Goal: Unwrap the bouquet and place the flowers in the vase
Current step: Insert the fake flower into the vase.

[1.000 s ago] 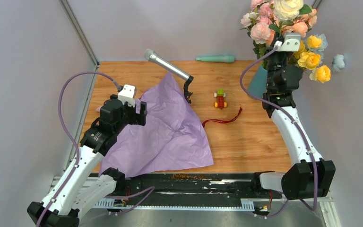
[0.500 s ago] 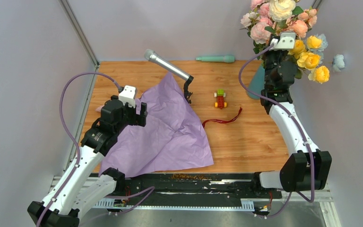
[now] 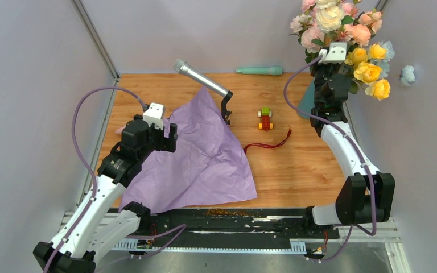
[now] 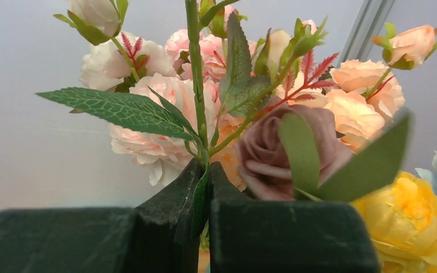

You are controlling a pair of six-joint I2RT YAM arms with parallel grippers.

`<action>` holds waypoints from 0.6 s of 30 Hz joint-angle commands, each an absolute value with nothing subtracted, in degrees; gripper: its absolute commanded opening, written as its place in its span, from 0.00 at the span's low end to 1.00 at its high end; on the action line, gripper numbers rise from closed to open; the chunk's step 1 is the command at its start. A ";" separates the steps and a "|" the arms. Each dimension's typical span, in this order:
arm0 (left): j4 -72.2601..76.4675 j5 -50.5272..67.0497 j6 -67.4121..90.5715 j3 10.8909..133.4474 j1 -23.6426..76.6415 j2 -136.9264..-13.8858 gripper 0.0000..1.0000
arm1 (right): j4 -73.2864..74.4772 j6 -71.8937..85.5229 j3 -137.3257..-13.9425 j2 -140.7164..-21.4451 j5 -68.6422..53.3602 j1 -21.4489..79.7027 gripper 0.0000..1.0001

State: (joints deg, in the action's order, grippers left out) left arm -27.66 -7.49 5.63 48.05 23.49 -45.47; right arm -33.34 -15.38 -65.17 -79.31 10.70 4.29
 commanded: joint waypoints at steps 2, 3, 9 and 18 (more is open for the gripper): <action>-26.45 -6.18 5.08 48.09 23.29 -45.68 1.00 | -33.60 -15.29 -64.41 -80.25 10.84 3.70 0.00; -26.45 -6.16 5.09 48.14 23.29 -45.70 1.00 | -33.46 -15.27 -64.32 -80.39 10.95 3.62 0.00; -26.54 -6.32 5.01 48.17 23.33 -45.62 1.00 | -33.72 -14.75 -61.97 -80.86 10.98 3.17 0.00; -26.54 -6.15 5.10 48.16 23.29 -45.66 1.00 | -33.62 -12.91 -60.49 -80.86 10.98 2.40 0.00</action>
